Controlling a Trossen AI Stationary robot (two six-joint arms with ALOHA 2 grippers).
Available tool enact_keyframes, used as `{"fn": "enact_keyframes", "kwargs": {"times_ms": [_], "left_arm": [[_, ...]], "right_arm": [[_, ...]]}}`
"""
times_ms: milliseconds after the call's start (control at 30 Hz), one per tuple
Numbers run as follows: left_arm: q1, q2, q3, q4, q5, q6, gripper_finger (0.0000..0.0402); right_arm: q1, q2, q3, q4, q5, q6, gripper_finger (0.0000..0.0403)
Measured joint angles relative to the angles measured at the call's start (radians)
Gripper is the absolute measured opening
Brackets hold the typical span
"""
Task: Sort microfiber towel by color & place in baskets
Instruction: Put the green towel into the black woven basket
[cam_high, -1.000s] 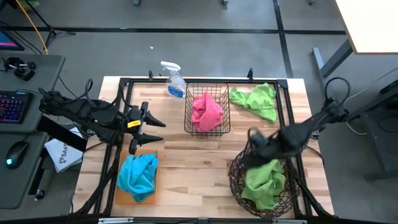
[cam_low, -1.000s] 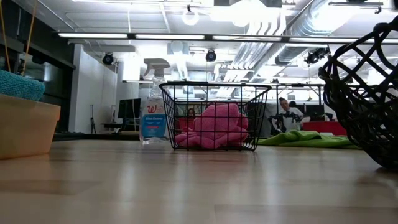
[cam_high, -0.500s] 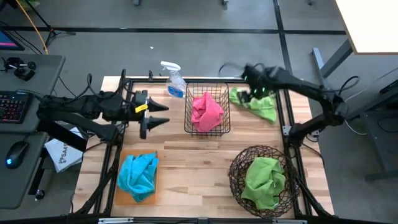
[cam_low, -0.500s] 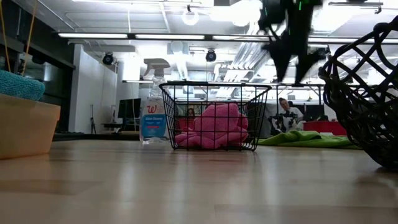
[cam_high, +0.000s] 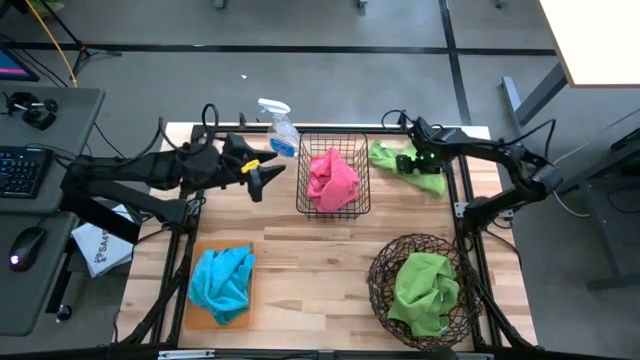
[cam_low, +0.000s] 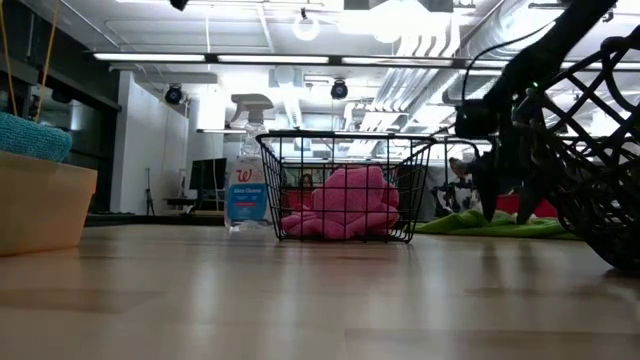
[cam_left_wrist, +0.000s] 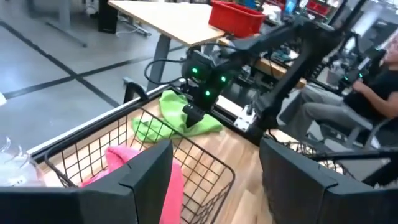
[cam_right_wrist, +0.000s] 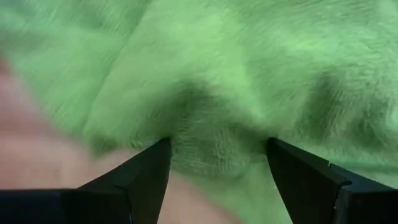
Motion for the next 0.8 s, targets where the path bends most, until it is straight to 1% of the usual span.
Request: {"fn": "enact_keyframes", "kwargs": {"times_ms": [133,200,300,367,400,467,500,567,600,633,733,800], "left_arm": [[0.036,0.020,0.000,0.034,0.016,-0.004,0.0230],[0.051,0.026,0.000,0.044,0.016,-0.004,0.0230],[0.072,0.027,0.000,0.064,0.017,0.006,0.0230],[0.081,0.024,0.000,0.076,0.017,0.033,0.0230],[0.083,0.021,0.000,0.080,0.017,0.052,0.0230],[0.087,0.013,0.000,0.098,0.017,0.094,0.0230],[0.088,0.004,0.000,0.097,0.018,0.122,0.0230],[0.092,-0.015,0.000,0.108,0.019,0.185,0.0230],[0.093,-0.028,0.000,0.107,0.019,0.216,0.0230],[0.093,-0.042,0.000,0.107,0.019,0.246,0.0230],[0.093,-0.091,0.000,0.107,0.021,0.347,0.0230],[0.093,-0.129,0.000,0.103,0.049,0.410,0.0230]], "right_arm": [[0.000,0.004,-0.095,0.153,0.069,0.107,0.0264],[0.001,0.009,-0.137,0.212,0.077,0.138,0.0264],[0.008,0.013,-0.165,0.254,0.096,0.112,0.0259],[0.024,0.008,-0.171,0.241,0.122,0.068,0.0243],[0.036,0.004,-0.172,0.229,0.132,0.044,0.0228],[0.065,-0.006,-0.168,0.180,0.143,0.022,0.0180],[0.087,-0.015,-0.164,0.139,0.137,0.023,0.0146],[0.138,-0.044,-0.157,0.087,0.116,0.046,0.0063],[0.166,-0.067,-0.155,0.073,0.111,0.056,0.0033],[0.195,-0.091,-0.153,0.057,0.103,0.073,0.0020],[0.284,-0.188,-0.114,-0.028,0.099,0.186,0.0024],[0.353,-0.273,-0.070,-0.078,0.141,0.258,0.0011]]}}
